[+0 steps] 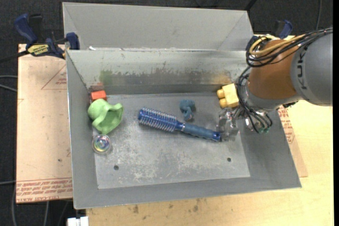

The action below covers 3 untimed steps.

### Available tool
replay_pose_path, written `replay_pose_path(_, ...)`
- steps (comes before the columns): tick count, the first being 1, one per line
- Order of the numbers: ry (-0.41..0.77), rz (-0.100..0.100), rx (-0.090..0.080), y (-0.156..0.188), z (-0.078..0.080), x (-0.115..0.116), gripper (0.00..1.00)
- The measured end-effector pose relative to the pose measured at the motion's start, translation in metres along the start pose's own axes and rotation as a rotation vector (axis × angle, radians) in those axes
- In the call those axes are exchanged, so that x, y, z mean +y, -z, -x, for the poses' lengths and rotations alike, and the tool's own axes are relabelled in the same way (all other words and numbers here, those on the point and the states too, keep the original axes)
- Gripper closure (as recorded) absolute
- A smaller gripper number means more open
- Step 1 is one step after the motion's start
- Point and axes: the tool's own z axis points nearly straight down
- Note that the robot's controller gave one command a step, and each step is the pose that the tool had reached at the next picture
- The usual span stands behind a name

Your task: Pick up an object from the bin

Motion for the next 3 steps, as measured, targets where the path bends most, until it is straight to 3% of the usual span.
replay_pose_path(1,0.001,0.000,0.000,0.000,0.000,0.000,0.00)
replay_pose_path(2,-0.090,0.005,0.001,-0.001,0.000,0.096,0.00)
replay_pose_path(3,-0.096,0.001,0.000,0.000,0.000,0.090,1.00)
